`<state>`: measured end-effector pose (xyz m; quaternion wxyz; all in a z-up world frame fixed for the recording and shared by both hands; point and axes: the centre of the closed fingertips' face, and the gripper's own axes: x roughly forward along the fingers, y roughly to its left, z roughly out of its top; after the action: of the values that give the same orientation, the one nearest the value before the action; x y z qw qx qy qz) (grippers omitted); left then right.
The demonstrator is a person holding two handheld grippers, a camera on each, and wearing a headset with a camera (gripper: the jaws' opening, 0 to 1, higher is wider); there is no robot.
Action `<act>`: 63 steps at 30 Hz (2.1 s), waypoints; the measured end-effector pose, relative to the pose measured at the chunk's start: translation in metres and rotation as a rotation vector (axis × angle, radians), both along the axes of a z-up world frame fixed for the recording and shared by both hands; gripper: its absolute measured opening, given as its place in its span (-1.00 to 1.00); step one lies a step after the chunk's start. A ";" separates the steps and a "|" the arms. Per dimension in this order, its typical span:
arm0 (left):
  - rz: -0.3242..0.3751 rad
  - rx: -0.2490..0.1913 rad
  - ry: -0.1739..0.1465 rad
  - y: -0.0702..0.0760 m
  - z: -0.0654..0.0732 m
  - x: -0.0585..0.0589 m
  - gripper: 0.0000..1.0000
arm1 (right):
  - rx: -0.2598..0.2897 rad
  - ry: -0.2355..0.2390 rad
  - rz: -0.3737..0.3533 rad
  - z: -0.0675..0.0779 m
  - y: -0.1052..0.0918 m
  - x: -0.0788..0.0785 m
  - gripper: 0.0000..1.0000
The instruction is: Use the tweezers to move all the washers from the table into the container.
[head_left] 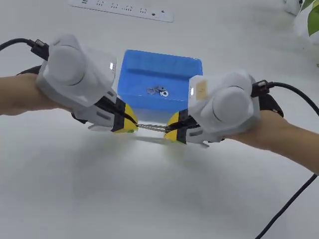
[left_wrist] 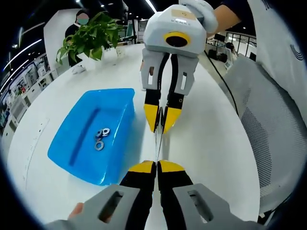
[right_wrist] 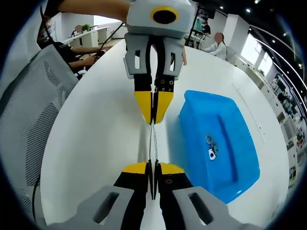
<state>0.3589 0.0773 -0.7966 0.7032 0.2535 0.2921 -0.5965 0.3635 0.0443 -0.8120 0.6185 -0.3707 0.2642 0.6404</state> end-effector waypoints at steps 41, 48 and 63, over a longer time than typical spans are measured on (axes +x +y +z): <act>0.040 0.125 0.004 0.000 -0.016 -0.002 -0.81 | -0.038 0.065 -0.077 -0.005 -0.005 -0.004 -0.60; 0.099 0.136 -0.018 0.016 -0.001 -0.003 -0.61 | 0.029 0.032 -0.152 0.013 -0.011 -0.002 -0.57; 0.424 -0.155 -0.173 0.048 0.091 -0.011 0.38 | 0.279 -0.188 -0.457 0.087 -0.068 -0.003 -0.07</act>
<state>0.3475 0.1253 -0.7057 0.8524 0.1819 0.2308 -0.4325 0.3603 -0.0241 -0.7251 0.8137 -0.2705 0.1919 0.4774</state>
